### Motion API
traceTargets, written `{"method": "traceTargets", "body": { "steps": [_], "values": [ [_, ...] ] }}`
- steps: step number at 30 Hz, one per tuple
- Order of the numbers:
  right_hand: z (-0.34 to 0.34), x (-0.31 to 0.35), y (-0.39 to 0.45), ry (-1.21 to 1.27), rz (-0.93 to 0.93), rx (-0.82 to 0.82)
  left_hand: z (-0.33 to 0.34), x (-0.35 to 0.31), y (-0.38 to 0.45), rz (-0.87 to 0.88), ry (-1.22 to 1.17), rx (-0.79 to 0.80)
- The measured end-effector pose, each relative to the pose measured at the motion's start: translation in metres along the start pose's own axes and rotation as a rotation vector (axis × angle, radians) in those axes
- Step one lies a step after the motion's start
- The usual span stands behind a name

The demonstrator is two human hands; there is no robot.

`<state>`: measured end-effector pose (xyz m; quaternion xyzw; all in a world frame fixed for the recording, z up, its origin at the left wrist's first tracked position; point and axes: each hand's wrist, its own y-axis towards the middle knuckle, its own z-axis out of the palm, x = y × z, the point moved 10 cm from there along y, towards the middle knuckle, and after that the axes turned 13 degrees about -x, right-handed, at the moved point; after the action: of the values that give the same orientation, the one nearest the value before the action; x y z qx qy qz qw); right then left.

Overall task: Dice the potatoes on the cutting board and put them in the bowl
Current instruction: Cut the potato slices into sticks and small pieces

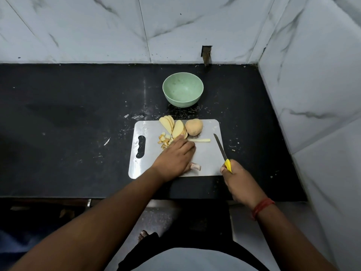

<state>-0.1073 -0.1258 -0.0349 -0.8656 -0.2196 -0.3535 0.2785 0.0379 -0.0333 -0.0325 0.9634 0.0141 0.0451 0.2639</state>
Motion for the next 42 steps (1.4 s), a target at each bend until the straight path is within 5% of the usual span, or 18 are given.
{"method": "traceTargets", "body": {
  "steps": [5, 11, 22, 42],
  "values": [
    [0.003, 0.001, -0.002, -0.04, -0.004, 0.012, -0.009, 0.005, 0.001, 0.006, 0.032, -0.005],
    [0.004, 0.012, -0.002, -0.084, -0.027, 0.012, 0.01, -0.006, 0.015, -0.117, 0.075, 0.214],
    [0.007, 0.009, -0.01, -0.167, -0.023, 0.042, -0.006, -0.015, -0.018, -0.206, -0.052, 0.034],
    [0.013, -0.004, -0.005, -0.267, 0.027, 0.066, -0.009, -0.009, -0.022, -0.275, 0.002, 0.051]
  ]
}}
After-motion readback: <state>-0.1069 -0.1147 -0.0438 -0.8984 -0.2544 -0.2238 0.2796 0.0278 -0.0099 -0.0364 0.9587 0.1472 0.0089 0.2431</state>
